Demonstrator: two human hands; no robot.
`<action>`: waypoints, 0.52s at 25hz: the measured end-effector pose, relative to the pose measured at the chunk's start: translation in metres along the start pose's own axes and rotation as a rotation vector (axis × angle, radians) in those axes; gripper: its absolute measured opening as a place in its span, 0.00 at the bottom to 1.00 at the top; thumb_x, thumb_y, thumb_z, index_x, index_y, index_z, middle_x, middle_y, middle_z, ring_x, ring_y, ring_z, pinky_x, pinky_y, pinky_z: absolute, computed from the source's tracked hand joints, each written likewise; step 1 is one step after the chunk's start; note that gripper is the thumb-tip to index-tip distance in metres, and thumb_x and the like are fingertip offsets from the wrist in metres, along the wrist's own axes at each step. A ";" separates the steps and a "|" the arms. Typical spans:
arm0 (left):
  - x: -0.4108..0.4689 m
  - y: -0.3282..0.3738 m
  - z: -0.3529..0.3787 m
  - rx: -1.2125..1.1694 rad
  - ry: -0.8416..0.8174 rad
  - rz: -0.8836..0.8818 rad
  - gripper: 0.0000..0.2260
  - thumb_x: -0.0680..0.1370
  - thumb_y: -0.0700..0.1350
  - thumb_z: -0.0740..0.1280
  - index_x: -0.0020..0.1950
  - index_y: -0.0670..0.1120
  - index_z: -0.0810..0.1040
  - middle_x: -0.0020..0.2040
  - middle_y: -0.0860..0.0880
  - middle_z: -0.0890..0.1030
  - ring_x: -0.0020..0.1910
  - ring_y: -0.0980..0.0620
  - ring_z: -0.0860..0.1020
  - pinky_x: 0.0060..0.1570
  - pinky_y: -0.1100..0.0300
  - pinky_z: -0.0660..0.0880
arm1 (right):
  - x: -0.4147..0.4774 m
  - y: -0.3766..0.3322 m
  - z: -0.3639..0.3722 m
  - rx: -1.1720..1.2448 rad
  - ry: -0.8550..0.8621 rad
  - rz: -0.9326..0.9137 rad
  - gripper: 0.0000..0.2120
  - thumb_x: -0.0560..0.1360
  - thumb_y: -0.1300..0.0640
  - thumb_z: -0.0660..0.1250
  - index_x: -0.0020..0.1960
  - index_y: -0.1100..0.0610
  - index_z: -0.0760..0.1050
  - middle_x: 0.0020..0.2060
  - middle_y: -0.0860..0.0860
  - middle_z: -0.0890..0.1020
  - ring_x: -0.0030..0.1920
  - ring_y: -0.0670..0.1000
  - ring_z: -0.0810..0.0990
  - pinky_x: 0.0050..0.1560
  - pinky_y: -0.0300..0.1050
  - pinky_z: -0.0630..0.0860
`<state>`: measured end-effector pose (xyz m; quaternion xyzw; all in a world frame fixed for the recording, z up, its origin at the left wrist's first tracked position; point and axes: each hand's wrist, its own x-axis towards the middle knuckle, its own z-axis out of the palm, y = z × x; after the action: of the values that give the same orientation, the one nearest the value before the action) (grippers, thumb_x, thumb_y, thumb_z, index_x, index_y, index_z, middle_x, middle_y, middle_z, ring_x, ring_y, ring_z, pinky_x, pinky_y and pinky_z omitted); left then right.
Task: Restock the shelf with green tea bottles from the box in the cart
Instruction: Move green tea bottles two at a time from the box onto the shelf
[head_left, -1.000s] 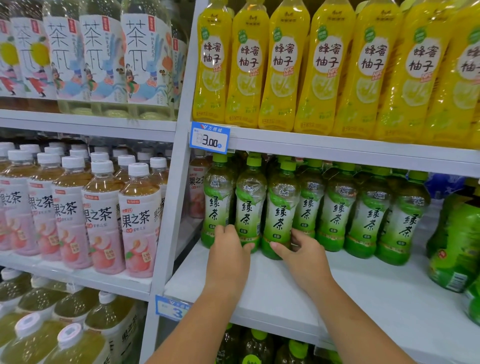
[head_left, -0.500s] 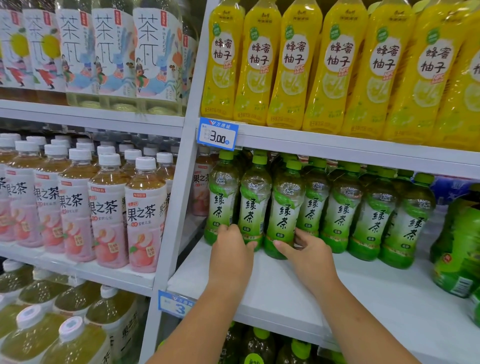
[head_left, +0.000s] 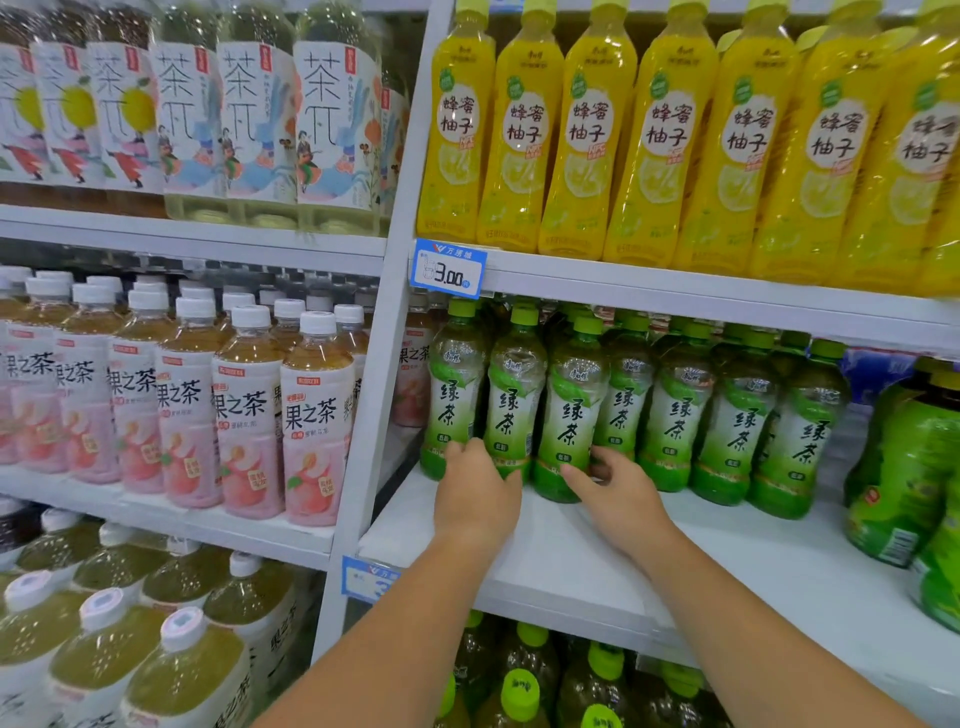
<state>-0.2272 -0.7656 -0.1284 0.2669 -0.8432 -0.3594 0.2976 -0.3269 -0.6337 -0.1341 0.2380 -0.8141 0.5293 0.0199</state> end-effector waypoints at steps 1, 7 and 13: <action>-0.002 0.001 -0.002 -0.044 -0.023 -0.015 0.20 0.78 0.48 0.71 0.67 0.42 0.73 0.68 0.44 0.70 0.63 0.44 0.75 0.61 0.54 0.71 | -0.002 -0.004 -0.002 -0.004 0.001 0.021 0.22 0.77 0.49 0.70 0.67 0.58 0.76 0.58 0.51 0.82 0.57 0.50 0.79 0.56 0.43 0.72; -0.026 0.003 -0.015 -0.279 -0.152 -0.032 0.27 0.79 0.51 0.68 0.76 0.44 0.68 0.73 0.47 0.71 0.71 0.48 0.70 0.69 0.54 0.68 | -0.025 -0.024 -0.018 0.049 -0.024 0.159 0.21 0.80 0.45 0.62 0.67 0.57 0.74 0.49 0.51 0.79 0.50 0.53 0.75 0.53 0.47 0.71; -0.076 0.010 -0.017 -0.409 -0.169 0.003 0.18 0.83 0.54 0.62 0.70 0.49 0.75 0.67 0.52 0.77 0.65 0.55 0.74 0.66 0.58 0.69 | -0.068 -0.015 -0.036 0.064 -0.066 0.177 0.16 0.82 0.49 0.57 0.67 0.51 0.73 0.62 0.47 0.76 0.64 0.51 0.74 0.65 0.49 0.69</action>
<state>-0.1663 -0.7164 -0.1349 0.1687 -0.7752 -0.5434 0.2742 -0.2681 -0.5827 -0.1250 0.1827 -0.8148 0.5468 -0.0614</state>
